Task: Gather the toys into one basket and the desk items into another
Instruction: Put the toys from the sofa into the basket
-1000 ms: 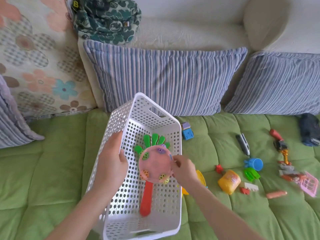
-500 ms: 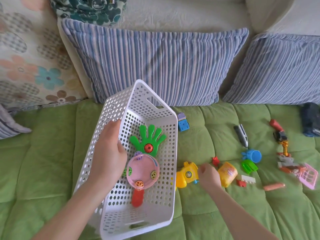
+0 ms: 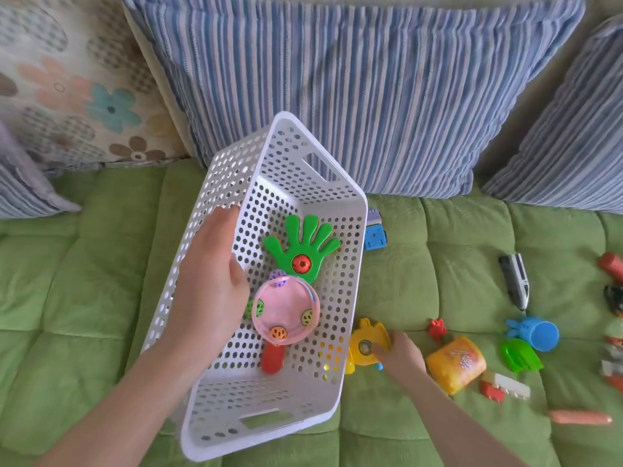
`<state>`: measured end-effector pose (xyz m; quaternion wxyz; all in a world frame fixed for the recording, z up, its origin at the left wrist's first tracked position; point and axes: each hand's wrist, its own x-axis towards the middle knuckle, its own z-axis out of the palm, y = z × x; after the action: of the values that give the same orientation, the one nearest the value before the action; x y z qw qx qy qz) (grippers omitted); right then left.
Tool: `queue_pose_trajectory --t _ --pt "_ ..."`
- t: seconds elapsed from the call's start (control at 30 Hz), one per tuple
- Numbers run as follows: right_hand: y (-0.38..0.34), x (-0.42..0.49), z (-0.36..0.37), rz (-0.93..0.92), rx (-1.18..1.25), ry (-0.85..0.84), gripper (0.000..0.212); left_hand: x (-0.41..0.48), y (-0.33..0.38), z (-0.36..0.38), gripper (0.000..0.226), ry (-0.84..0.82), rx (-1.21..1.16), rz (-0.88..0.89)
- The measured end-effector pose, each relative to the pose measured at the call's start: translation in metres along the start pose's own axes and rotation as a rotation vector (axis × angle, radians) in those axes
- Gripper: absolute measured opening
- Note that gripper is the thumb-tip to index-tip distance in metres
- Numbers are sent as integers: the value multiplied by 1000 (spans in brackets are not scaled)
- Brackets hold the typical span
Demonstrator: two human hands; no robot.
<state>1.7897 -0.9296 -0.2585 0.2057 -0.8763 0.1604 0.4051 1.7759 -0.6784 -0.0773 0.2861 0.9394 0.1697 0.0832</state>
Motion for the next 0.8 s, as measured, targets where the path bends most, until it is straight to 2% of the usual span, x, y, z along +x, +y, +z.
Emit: queue_pose_trajectory --t 0.07,0.17,0.3,0.33,0.4,0.5,0.67,0.8 --pt "3 3 -11 -43 -79 -31 18 1 -1 2 59 12 20 -12" --pt "6 6 -27 -83 -114 -71 25 1 -4 3 60 -4 26 -21" --pt "6 4 -37 -160 -90 -78 19 0 -11 4 59 -8 10 -53" --pt "4 2 -39 -178 -62 -51 15 -1 -13 4 58 -1 11 -61" --pt "-1 0 -43 -202 -12 10 23 -3 -15 4 57 14 -8 -72" --pt "-10 -5 -53 -250 -60 107 25 -4 -15 2 57 24 -71 -83" --pt "-27 -15 -84 -272 -33 366 25 2 -7 -4 58 66 -186 -90" --pt "-40 -29 -102 -253 36 470 24 0 -5 -11 57 137 -237 -97"
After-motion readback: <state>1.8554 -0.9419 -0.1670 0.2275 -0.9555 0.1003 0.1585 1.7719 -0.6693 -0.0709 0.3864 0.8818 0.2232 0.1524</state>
